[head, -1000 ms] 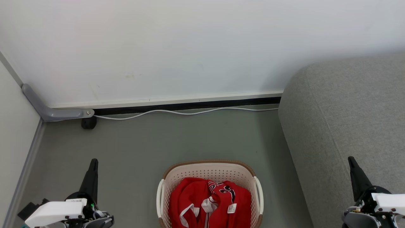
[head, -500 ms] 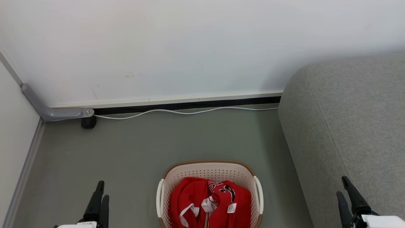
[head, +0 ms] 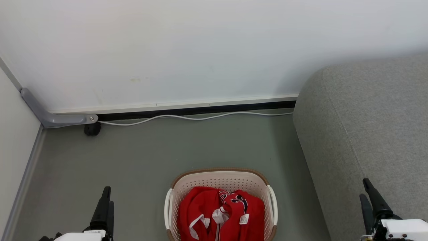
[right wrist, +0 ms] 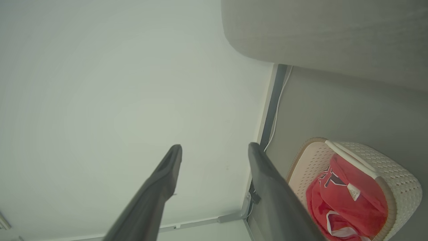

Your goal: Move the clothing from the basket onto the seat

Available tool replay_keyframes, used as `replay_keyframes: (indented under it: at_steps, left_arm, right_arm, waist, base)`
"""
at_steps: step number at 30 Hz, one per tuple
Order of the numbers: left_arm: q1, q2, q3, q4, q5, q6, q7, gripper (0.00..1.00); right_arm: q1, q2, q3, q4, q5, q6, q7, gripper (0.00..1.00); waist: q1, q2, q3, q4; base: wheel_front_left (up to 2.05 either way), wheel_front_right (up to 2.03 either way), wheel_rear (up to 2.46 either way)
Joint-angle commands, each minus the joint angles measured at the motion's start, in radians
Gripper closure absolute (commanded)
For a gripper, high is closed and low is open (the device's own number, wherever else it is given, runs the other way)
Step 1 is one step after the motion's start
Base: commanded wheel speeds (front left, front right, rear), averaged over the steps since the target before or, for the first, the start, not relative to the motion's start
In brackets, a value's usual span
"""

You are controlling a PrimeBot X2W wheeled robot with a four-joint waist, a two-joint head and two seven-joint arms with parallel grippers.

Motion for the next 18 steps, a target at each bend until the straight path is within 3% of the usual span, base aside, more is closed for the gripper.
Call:
replay_keyframes:
  at_steps: [1, 18]
  left_arm:
    - [-0.052, 0.011, 0.003, -0.030, 0.017, -0.003, -0.009, 0.00]
    - [-0.081, 0.016, 0.006, -0.046, 0.240, 0.005, -0.061, 0.00]
  right_arm:
    - [-0.051, -0.029, 0.012, -0.027, -0.017, 0.003, -0.017, 0.00]
    - [-0.099, -0.090, 0.063, -0.031, -0.190, 0.003, -0.074, 0.00]
  waist:
    - [-0.0002, 0.0000, 0.001, -0.001]
    - [-0.0002, 0.0000, 0.008, -0.008]
  base:
    - [0.00, 0.00, 0.00]
    - [0.00, 0.00, 0.00]
